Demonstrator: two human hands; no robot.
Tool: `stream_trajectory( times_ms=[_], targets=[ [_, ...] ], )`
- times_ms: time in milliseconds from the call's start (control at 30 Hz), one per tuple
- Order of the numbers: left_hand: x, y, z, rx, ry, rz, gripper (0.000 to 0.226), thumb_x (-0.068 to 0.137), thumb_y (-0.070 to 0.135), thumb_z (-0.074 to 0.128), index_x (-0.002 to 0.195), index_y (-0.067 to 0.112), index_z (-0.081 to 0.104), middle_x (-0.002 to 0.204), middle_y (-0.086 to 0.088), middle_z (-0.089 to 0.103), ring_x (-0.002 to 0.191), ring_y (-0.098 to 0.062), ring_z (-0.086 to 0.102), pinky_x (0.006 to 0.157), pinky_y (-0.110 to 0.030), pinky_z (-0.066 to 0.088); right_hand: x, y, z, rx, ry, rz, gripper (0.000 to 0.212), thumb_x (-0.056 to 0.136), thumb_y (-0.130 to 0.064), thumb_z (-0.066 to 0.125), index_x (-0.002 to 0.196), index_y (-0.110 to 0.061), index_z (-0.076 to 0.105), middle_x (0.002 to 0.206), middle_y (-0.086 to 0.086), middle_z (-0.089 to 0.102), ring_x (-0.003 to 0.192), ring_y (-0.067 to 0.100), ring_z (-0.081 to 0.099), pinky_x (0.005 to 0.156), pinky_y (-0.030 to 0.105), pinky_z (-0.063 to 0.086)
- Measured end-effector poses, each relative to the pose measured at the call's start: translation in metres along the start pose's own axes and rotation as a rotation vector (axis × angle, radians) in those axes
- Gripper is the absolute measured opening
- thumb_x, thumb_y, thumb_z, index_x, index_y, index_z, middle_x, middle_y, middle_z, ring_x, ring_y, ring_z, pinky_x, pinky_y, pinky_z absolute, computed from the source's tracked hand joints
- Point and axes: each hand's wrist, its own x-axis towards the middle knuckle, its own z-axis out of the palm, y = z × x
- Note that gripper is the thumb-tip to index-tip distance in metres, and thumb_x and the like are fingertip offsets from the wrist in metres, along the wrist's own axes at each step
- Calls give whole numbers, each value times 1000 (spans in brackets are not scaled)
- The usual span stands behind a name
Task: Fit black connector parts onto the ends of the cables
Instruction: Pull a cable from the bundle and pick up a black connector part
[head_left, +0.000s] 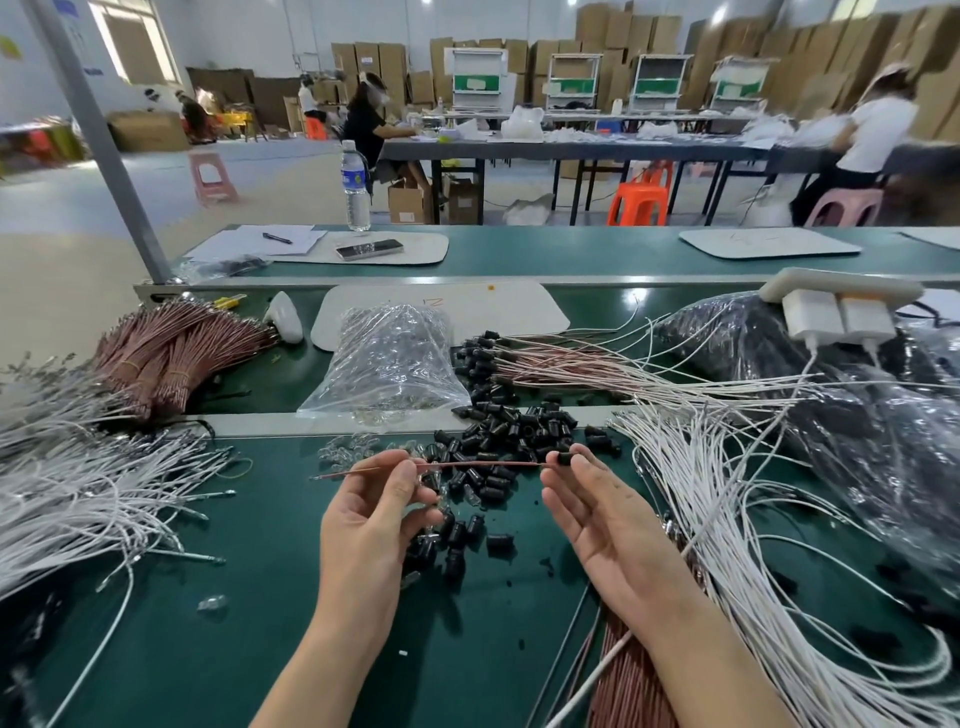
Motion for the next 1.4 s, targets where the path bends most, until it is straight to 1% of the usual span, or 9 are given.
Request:
stream_trajectory(
  times_ms=[267, 367, 467, 667, 800, 967, 1100, 1300, 1400],
  targets=[
    [2, 1, -1, -13, 43, 22, 16, 83, 18, 69, 98, 13, 68, 90, -5, 74, 68, -13, 65, 59, -23, 57, -1, 1, 1, -18, -34, 31, 28, 83, -5, 67, 111, -3, 69, 112, 22, 73, 93, 27, 76, 69, 28, 63],
    [3, 2, -1, -16, 48, 26, 11, 87, 14, 67, 98, 13, 69, 89, -4, 74, 67, -12, 65, 58, -22, 57, -1, 1, 2, -14, -49, 47, 25, 83, -5, 67, 107, -2, 75, 116, 23, 72, 96, 28, 75, 70, 29, 63],
    [3, 2, -2, -22, 59, 26, 12, 87, 15, 67, 99, 14, 69, 90, -4, 74, 67, -11, 64, 59, -23, 57, -1, 0, 3, -23, -53, 53, 22, 83, -5, 66, 100, -4, 80, 117, 22, 72, 95, 26, 76, 70, 28, 63],
    [4, 3, -3, -35, 51, 12, 20, 80, 20, 71, 99, 14, 69, 91, -5, 72, 67, -12, 65, 59, -23, 58, 1, 2, 2, -17, -28, 41, 27, 82, -1, 67, 108, 0, 75, 117, 23, 72, 95, 26, 76, 69, 27, 63],
    [4, 4, -3, -20, 26, 7, 19, 78, 22, 72, 96, 16, 71, 92, -4, 74, 67, -11, 65, 59, -22, 57, 1, 1, 1, 7, -15, 16, 34, 81, -1, 67, 115, 1, 70, 118, 22, 72, 96, 26, 76, 71, 26, 63],
    [1, 4, -2, 49, -56, 7, 9, 79, 24, 72, 87, 27, 76, 91, -5, 73, 68, -13, 66, 60, -23, 57, 1, 1, 1, 30, 18, -27, 27, 80, -3, 67, 106, -2, 73, 116, 21, 73, 93, 24, 76, 69, 25, 62],
    [0, 5, -2, 80, -101, -5, 10, 79, 28, 73, 88, 29, 77, 94, -7, 73, 69, -14, 66, 61, -24, 57, 1, 0, 0, 38, 27, -22, 19, 79, -2, 68, 94, -5, 81, 112, 20, 74, 92, 24, 76, 69, 25, 62],
    [-1, 6, -3, 113, -146, -5, 20, 74, 36, 78, 91, 26, 76, 91, -5, 71, 68, -15, 64, 63, -26, 57, 2, -1, -1, 77, 25, -25, 27, 80, -3, 67, 106, -2, 74, 115, 21, 73, 92, 24, 76, 69, 26, 62],
    [-1, 5, -3, 120, -169, -5, 24, 72, 37, 79, 92, 24, 75, 91, -6, 72, 67, -16, 63, 62, -27, 56, 2, -1, -2, 79, 30, -33, 28, 80, -3, 67, 107, -2, 73, 114, 21, 73, 93, 25, 76, 69, 26, 62]
  ],
)
